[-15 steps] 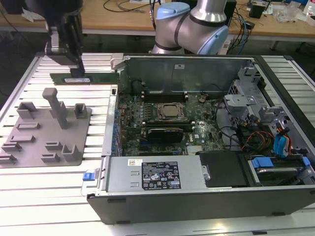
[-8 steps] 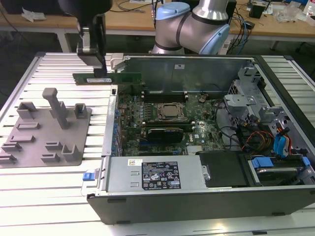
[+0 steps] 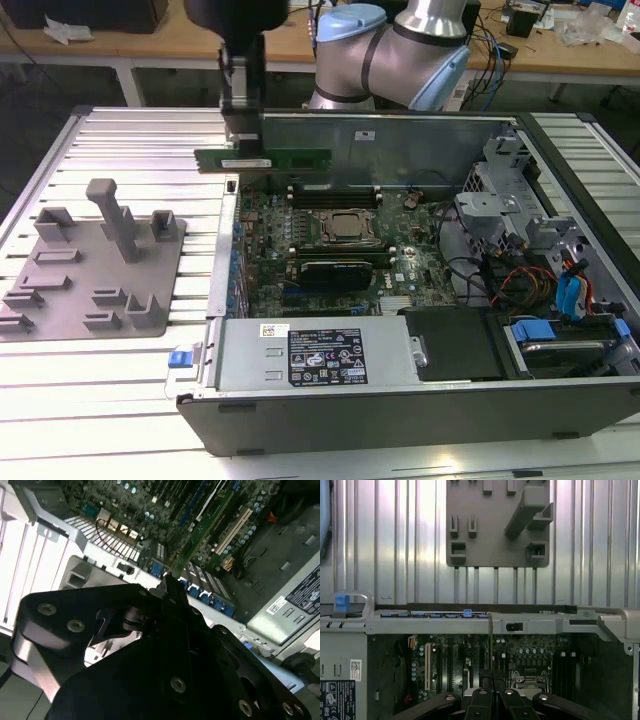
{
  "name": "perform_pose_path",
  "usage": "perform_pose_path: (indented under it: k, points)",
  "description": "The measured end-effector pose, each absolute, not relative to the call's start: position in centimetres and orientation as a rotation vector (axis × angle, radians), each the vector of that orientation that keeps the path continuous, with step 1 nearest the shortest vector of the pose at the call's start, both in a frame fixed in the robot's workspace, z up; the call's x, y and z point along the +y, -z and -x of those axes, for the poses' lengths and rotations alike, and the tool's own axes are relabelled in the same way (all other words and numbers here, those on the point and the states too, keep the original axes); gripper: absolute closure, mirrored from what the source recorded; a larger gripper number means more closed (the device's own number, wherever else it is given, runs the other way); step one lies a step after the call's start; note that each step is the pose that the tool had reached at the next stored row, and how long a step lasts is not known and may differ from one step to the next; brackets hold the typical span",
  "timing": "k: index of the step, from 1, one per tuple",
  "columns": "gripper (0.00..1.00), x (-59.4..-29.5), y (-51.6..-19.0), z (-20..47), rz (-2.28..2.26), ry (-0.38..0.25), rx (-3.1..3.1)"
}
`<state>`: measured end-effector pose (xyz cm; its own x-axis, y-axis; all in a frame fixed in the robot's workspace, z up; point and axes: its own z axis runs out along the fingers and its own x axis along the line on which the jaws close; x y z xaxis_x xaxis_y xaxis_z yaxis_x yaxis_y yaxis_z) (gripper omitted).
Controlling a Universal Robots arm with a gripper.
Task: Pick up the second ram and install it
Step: 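Pick up the second ram and move it above second insertion slot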
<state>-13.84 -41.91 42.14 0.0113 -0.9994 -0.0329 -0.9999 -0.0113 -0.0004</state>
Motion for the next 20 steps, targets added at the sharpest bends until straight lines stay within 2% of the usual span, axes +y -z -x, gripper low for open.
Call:
perform_pose_path:
  k: [9,20]
  points:
    - [0.91,-41.9,-41.5,8.9,2.217,-0.036,2.192]
    - [0.91,-41.8,-39.3,7.0,2.218,-0.035,2.192]
